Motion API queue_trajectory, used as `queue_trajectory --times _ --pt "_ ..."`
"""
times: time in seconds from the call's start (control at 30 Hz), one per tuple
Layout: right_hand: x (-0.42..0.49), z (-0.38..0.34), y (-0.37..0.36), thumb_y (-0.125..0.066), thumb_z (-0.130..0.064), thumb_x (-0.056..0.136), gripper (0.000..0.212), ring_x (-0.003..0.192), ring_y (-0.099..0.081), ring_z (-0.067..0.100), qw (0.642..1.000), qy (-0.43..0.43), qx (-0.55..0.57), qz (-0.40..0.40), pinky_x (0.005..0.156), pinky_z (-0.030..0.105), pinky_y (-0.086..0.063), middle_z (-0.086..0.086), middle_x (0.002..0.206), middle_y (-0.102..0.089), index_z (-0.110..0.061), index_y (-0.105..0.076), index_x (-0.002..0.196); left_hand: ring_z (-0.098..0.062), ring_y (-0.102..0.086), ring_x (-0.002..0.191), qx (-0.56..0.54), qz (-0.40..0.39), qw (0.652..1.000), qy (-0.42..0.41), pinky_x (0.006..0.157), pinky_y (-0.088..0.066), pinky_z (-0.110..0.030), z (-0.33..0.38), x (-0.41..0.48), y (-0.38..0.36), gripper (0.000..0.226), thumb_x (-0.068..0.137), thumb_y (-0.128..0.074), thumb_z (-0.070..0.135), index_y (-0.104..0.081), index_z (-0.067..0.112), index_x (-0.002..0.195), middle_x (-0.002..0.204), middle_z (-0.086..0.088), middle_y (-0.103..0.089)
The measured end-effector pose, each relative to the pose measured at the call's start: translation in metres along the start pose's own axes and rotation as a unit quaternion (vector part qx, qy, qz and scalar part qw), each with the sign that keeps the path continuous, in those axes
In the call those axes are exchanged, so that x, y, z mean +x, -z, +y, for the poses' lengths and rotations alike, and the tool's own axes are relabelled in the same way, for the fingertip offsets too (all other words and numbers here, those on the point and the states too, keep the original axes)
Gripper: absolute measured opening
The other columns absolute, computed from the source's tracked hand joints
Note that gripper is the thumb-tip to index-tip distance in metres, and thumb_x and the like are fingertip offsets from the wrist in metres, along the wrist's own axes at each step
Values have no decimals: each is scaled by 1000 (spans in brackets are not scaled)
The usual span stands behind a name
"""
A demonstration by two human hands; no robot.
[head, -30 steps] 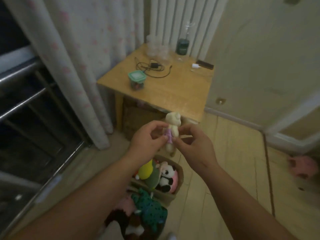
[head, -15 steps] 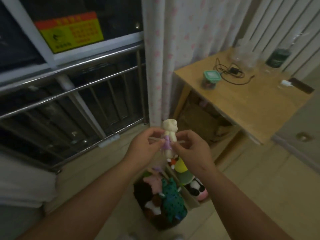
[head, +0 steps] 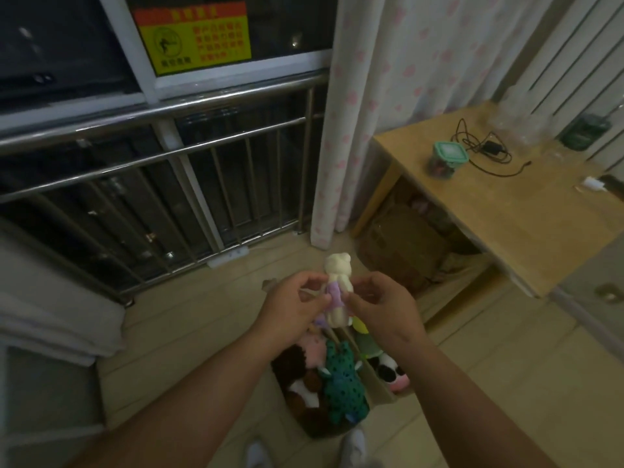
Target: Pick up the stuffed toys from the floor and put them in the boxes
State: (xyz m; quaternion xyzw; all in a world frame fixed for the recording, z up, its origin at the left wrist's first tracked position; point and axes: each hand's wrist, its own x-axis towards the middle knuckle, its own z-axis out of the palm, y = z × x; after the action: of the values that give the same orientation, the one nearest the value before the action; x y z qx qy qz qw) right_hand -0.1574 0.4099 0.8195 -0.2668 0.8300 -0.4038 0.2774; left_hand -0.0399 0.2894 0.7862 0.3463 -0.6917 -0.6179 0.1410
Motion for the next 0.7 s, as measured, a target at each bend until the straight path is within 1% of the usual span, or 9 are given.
queue_trajectory --times 0.07,0.1,0.2,0.27,0.33,0.43,0.53,0.6,0.7 --pt "7 1 1 -72 -31 82 11 77 -65 4 1000 -3 -6 -9 64 24 -49 -10 83 -69 -30 -64 89 -4 -64 72 7 11 1000 2 63 -53 -20 0 4 -1 26 82 -71 18 -63 40 95 104 6 -65" --pt "12 4 1 -72 -32 81 11 78 -66 6 1000 -8 -8 -14 66 27 -51 -10 83 -69 -30 -64 89 -6 -65 75 13 19 1000 5 65 -54 -22 0 7 -2 27 82 -71 19 -63 42 93 104 5 -66" --pt "26 12 3 -70 -41 80 16 85 -66 12 999 -22 -28 -12 76 36 -56 -9 90 -69 -32 -64 92 -7 -63 85 78 61 995 11 75 -53 -25 -4 11 -4 27 80 -70 22 -60 46 88 103 6 -65" --pt "33 15 7 -67 -45 81 17 92 -65 13 999 -27 -35 -8 82 40 -55 -6 97 -69 -34 -62 93 -7 -60 90 107 82 991 17 81 -50 -27 -8 11 -3 26 80 -69 22 -61 44 92 107 7 -63" --pt "38 16 10 -65 -44 84 17 95 -64 14 999 -22 -31 -22 85 40 -53 -4 100 -69 -33 -63 96 -8 -60 92 99 91 990 32 81 -50 -28 -10 9 -1 25 81 -68 19 -63 39 96 109 7 -63" --pt "42 14 12 -64 -43 85 17 96 -63 13 998 -14 -35 -45 85 40 -53 -5 99 -69 -31 -63 97 -8 -61 92 84 112 989 51 81 -50 -27 -8 6 1 23 82 -67 19 -66 36 97 107 8 -62" --pt "46 8 11 -64 -41 86 18 94 -64 13 998 1 -34 -53 84 40 -54 -5 98 -69 -29 -65 99 -11 -62 91 79 129 988 38 83 -50 -29 -4 6 1 21 82 -68 18 -66 33 96 106 6 -64" --pt "48 1 13 -64 -41 86 17 94 -64 13 998 8 -31 -54 82 41 -55 -5 97 -69 -29 -65 99 -10 -62 90 77 133 987 35 83 -50 -30 2 7 0 21 82 -67 18 -68 29 100 105 6 -64" --pt "47 -6 19 -64 -40 86 18 94 -63 13 998 19 -32 -54 81 40 -55 -3 97 -69 -27 -66 99 -8 -62 87 71 134 988 21 79 -49 -26 10 10 0 21 83 -67 17 -68 26 102 107 6 -63"
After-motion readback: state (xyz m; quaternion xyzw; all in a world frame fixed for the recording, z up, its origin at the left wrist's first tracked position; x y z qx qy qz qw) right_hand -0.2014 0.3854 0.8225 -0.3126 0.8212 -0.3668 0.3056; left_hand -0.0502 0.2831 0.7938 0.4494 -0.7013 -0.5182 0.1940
